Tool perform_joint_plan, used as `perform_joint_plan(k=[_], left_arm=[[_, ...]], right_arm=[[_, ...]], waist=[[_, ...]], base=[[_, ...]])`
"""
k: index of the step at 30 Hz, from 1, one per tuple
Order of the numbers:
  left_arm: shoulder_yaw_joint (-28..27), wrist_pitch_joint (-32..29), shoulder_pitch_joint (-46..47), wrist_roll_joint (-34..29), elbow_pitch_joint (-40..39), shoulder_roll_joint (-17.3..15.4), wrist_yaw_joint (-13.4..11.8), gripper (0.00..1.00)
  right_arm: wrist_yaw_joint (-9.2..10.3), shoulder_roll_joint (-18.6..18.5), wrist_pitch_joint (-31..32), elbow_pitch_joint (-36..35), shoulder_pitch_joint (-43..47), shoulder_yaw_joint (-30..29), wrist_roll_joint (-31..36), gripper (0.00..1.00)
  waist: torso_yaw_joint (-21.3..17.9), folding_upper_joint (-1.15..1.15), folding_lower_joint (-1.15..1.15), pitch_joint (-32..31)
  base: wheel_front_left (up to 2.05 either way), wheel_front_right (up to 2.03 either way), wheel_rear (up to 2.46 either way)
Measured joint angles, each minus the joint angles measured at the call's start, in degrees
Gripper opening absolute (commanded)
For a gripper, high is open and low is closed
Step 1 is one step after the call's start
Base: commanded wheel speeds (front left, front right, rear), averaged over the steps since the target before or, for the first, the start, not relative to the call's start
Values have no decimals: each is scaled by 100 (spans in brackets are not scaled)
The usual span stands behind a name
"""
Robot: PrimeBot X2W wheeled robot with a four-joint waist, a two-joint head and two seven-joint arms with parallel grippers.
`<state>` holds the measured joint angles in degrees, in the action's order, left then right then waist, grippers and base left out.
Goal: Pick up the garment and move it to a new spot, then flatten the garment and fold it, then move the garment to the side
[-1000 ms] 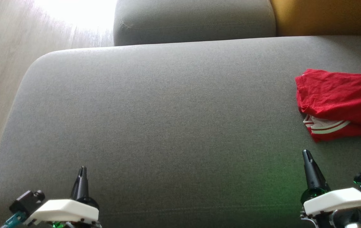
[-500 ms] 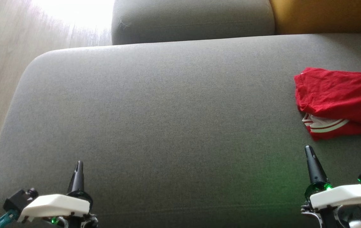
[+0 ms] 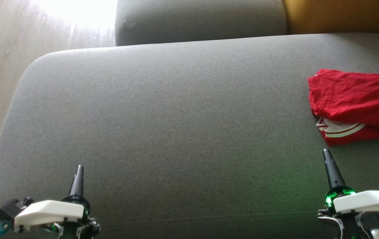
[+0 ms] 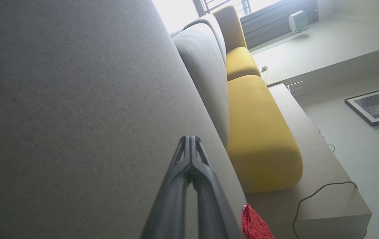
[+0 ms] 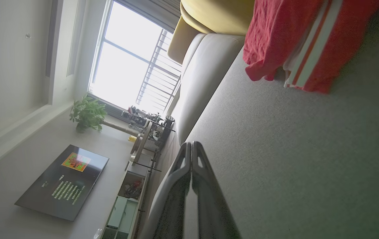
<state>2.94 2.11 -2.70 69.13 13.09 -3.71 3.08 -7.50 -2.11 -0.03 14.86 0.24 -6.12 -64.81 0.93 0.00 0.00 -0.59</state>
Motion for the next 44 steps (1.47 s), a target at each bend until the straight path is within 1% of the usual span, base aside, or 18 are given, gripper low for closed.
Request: perform_joint_plan(k=[13,18,22,23,36,40,44], left_arm=[[-181,-232,196,878,81,1,108,0],[-212,-312,242,1194,131,1,202,0],[-264,-392,349,1457,145,4,209,0],[-292,-405,359,1514,151,4,249,0],[-450,-615,463,2323,225,8,381,0],[-531,-639,545,2474,244,9,398,0],[-539,-664,573,2474,244,13,398,0]], right_arm=[[0,0,214,29,-120,-68,-956,0],[0,0,304,36,-131,-82,-1304,0],[0,0,358,53,-219,-91,-1579,0],[0,0,374,54,-228,-92,-1648,0],[0,-1,581,103,-295,-126,-2547,0],[1,-2,619,104,-355,-135,-2698,0],[1,-2,619,105,-354,-140,-2702,0]], waist=[[-34,0,0,28],[-46,0,0,38],[-56,0,0,47],[-58,0,0,49],[-90,0,0,75],[-93,0,0,78],[-94,0,0,78]], base=[[0,0,0],[0,0,0],[0,0,0],[0,0,0],[0,0,0],[0,0,0],[0,0,0]])
